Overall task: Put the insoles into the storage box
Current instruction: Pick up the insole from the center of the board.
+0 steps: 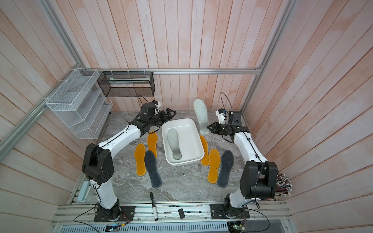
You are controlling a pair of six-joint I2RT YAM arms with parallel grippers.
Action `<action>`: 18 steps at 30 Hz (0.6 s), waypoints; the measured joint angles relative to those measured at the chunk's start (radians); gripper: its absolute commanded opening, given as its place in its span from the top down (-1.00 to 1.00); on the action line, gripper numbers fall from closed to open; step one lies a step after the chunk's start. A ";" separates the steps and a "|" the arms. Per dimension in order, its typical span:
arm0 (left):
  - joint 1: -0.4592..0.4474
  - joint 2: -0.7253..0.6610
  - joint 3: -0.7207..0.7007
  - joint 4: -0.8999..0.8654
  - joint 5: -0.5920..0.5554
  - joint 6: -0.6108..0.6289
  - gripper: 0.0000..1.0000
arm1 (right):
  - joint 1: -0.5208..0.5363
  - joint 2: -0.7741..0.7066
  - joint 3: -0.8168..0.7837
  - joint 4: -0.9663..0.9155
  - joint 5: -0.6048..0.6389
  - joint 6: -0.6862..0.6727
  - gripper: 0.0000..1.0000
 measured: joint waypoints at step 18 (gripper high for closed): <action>-0.040 0.011 -0.063 0.071 0.042 -0.073 -0.57 | 0.232 -0.015 -0.113 0.144 -0.008 0.193 1.00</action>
